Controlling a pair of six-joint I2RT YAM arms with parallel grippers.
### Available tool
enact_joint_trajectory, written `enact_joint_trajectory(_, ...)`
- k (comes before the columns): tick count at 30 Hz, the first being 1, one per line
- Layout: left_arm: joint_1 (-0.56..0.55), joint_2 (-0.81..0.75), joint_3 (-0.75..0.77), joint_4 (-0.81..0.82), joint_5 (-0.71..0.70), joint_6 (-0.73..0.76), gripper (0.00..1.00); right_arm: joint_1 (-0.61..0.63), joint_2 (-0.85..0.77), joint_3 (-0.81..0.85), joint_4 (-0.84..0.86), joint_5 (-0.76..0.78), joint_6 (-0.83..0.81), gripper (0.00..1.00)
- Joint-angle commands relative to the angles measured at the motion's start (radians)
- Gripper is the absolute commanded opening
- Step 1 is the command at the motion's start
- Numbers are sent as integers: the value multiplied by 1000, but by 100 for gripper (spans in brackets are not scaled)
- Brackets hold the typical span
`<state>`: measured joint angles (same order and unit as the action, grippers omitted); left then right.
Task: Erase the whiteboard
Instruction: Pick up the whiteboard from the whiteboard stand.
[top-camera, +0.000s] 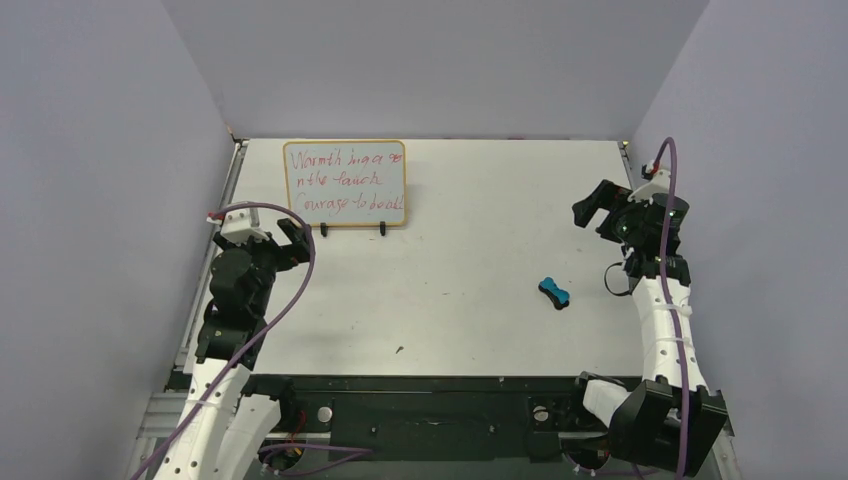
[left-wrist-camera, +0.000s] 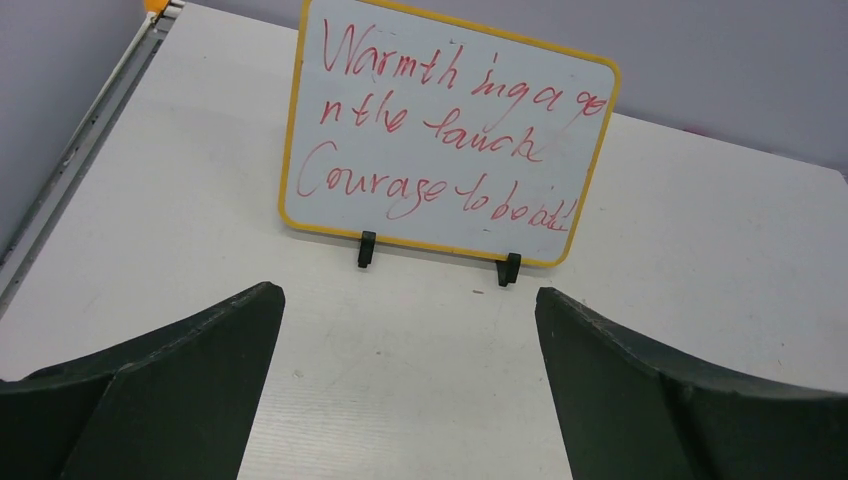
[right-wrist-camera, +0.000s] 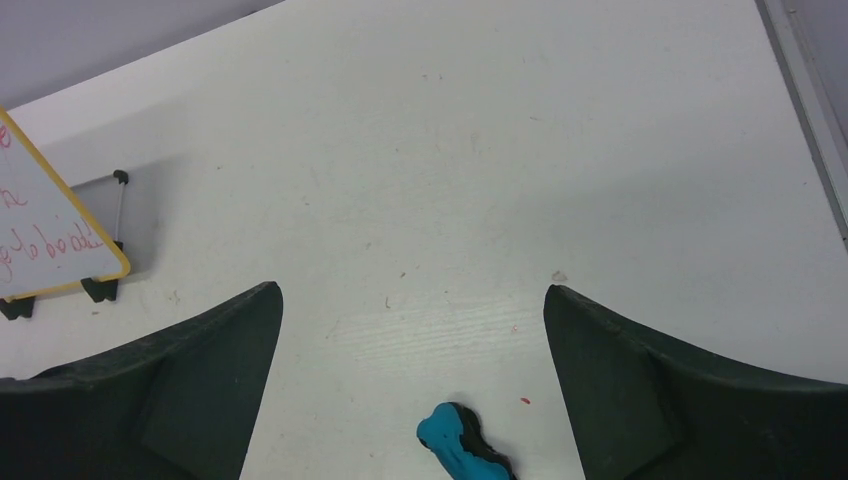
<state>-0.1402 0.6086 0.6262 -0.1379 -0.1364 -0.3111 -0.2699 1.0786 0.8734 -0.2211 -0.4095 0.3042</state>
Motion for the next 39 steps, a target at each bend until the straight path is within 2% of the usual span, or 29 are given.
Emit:
enact_joint_trajectory(1, 0, -10, 19, 43, 26, -2, 97, 10, 9, 11, 59, -127, -81, 100)
enact_joint_trajectory(6, -12, -6, 21, 36, 28, 6, 97, 131, -13, -5, 19, -206, -296, 100)
enact_joint_trajectory(9, -13, 1, 22, 34, 32, 7, 97, 259, 20, 31, -66, -209, -464, 100)
enact_joint_trajectory(13, -16, 19, 27, 28, 45, 10, 97, 487, 185, 214, -282, -17, -660, 100)
enact_joint_trajectory(15, -17, 22, 31, 23, 41, 15, 97, 572, 316, 349, -421, 25, -743, 100)
enact_joint_trajectory(18, -16, 23, 31, 16, 28, 26, 97, 679, 510, 488, -506, 37, -795, 100)
enact_joint_trajectory(23, -16, 36, 34, 14, 16, 41, 97, 702, 763, 731, -509, -155, -706, 100)
enact_joint_trajectory(28, -3, 63, 39, 16, 24, 44, 97, 705, 929, 944, -486, -316, -594, 100)
enact_joint_trajectory(30, 22, 82, 41, 30, 61, 31, 96, 705, 971, 963, -447, -353, -562, 100)
enact_joint_trajectory(33, 83, 133, 49, 77, 190, -24, 95, 706, 979, 925, -357, -359, -514, 100)
enact_joint_trajectory(35, 178, 191, 50, 146, 303, -121, 95, 702, 962, 882, -292, -355, -480, 100)
enact_joint_trajectory(38, 273, 321, 30, 345, 486, -272, 95, 688, 938, 851, -260, -352, -461, 100)
enact_joint_trajectory(39, 313, 351, 28, 389, 509, -349, 95, 674, 920, 842, -247, -356, -446, 100)
